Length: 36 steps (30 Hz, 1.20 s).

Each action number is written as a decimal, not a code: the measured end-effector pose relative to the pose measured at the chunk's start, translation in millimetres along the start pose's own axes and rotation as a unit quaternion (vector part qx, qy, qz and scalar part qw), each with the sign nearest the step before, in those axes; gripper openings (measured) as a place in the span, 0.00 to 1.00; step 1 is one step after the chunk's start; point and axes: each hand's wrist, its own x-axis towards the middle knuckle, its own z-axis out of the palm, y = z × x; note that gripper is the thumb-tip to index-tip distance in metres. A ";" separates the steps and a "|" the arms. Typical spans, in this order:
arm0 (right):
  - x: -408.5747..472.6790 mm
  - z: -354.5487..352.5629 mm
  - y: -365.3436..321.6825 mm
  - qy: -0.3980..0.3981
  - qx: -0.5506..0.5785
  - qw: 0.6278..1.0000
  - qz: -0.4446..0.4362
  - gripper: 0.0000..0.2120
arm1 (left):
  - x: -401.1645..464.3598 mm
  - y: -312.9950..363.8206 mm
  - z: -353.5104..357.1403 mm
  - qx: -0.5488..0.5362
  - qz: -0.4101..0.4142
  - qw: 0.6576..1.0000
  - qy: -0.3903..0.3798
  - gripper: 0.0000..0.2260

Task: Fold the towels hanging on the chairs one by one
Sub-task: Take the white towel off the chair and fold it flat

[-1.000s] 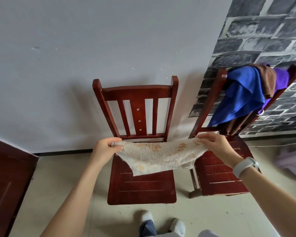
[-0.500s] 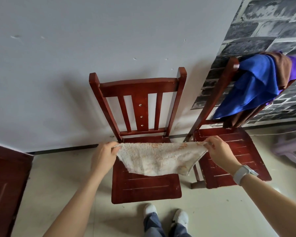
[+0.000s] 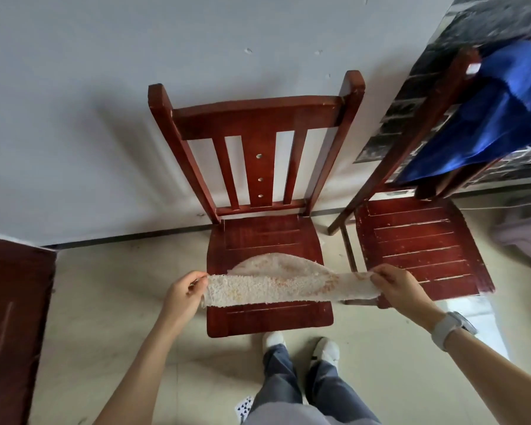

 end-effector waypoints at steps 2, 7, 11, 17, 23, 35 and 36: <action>0.4 4.0 6.7 -0.001 -0.010 1.000 -0.004 0.14 | -0.7 -7.7 1.6 0.010 -0.005 1.000 -0.005 0.07; 26.1 18.6 -4.1 0.029 0.001 0.999 -0.022 0.07 | 24.1 -12.4 13.7 -0.015 -0.016 1.000 0.022 0.05; 79.0 41.2 -5.3 0.063 -0.034 0.996 -0.051 0.08 | 73.5 -24.6 31.4 -0.036 -0.052 0.997 0.046 0.08; 196.0 101.5 11.4 0.072 -0.043 0.996 -0.017 0.09 | 176.5 -69.8 78.0 -0.056 -0.119 0.987 0.089 0.12; 299.3 163.1 35.9 0.076 0.099 0.989 0.074 0.09 | 264.7 -108.4 124.1 -0.013 -0.107 0.982 0.154 0.13; 249.6 197.6 94.1 0.068 0.048 0.991 0.107 0.13 | 203.0 -146.9 176.3 -0.046 -0.227 0.962 0.143 0.17; 236.1 200.8 100.1 0.059 0.038 0.990 0.121 0.13 | 192.4 -153.2 181.4 -0.056 -0.239 0.959 0.139 0.17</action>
